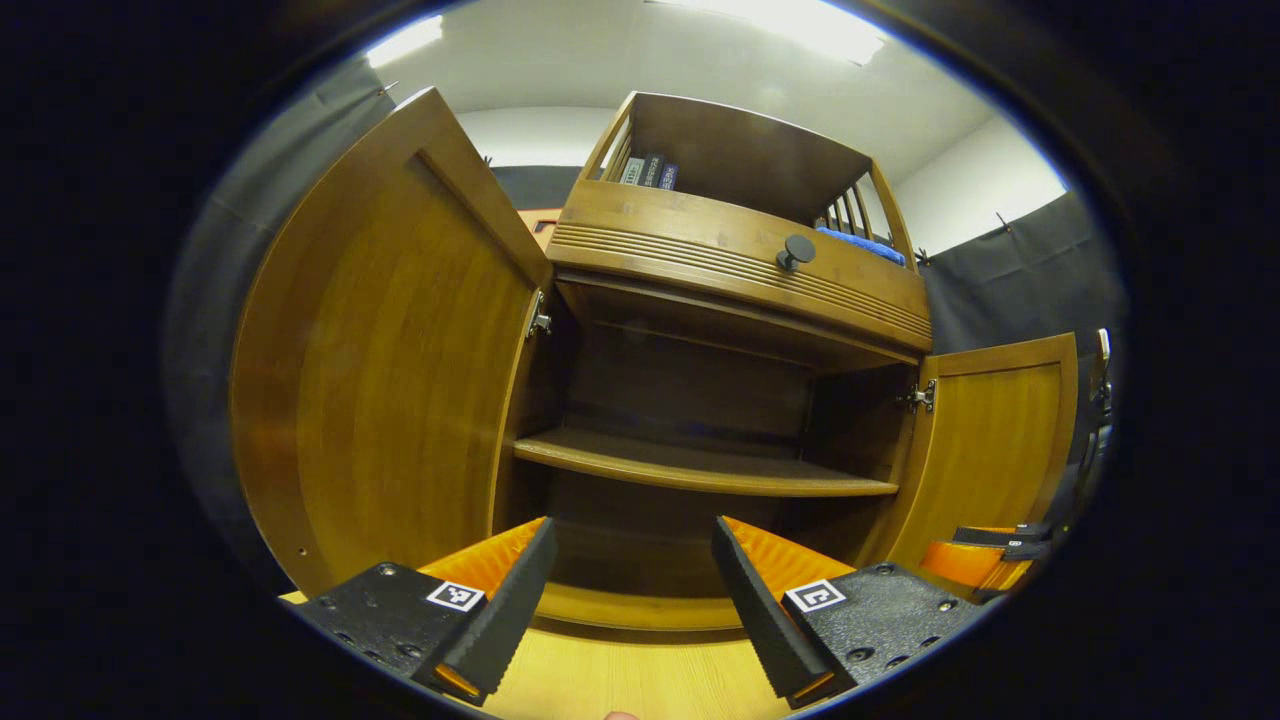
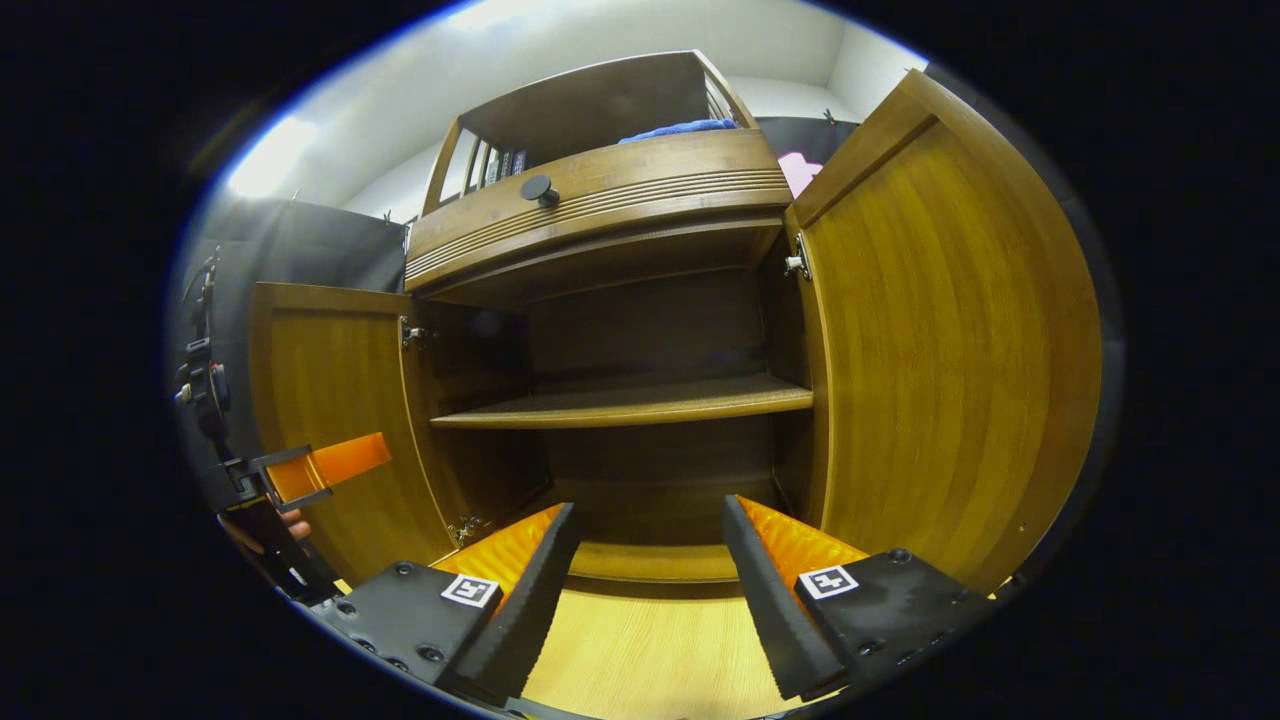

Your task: Open the right door of the double-door shoe cabinet with the right hand, and open the left door with the left hand.

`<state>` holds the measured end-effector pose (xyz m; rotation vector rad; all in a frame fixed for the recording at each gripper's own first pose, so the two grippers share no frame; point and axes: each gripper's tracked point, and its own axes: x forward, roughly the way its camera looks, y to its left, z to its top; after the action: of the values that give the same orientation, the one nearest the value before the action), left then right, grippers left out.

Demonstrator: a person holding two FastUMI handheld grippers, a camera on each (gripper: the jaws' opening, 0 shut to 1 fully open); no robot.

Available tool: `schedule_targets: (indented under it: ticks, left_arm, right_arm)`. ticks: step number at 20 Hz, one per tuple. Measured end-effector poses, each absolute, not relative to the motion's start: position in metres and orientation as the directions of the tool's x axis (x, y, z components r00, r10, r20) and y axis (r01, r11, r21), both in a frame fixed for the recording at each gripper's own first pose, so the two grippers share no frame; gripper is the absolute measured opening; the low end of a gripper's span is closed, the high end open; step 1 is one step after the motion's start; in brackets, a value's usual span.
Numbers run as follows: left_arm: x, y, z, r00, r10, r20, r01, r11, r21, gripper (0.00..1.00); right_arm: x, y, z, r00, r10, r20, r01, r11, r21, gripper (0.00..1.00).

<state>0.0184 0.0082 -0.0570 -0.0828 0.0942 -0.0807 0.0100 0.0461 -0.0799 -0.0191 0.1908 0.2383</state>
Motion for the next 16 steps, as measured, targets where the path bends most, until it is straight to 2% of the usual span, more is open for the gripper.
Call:
schedule_targets:
  ticks: [7,10,12,13,16]
  left_arm:
    - [0.023,0.006,-0.054,0.991,-0.115,-0.074,0.109,0.991,-0.076,0.92]
    - [0.028,0.000,-0.051,0.990,-0.128,-0.064,0.123,0.990,-0.068,0.92]
    - [0.028,-0.003,-0.048,0.989,-0.139,-0.055,0.134,0.988,-0.073,0.95]
    - [0.028,-0.003,-0.047,0.989,-0.139,-0.051,0.136,0.988,-0.071,0.93]
    - [0.030,-0.005,-0.044,0.989,-0.143,-0.040,0.141,0.988,-0.061,0.91]
  right_arm:
    - [0.011,0.047,-0.085,0.951,0.230,-0.204,-0.232,0.973,0.014,0.87]
    - [0.012,0.047,-0.084,0.954,0.226,-0.199,-0.227,0.974,0.018,1.00]
    - [0.012,0.046,-0.082,0.955,0.226,-0.191,-0.227,0.974,0.017,0.97]
    - [0.013,0.047,-0.082,0.956,0.225,-0.189,-0.227,0.974,0.013,0.94]
    - [0.013,0.047,-0.079,0.957,0.225,-0.182,-0.228,0.974,0.005,0.94]
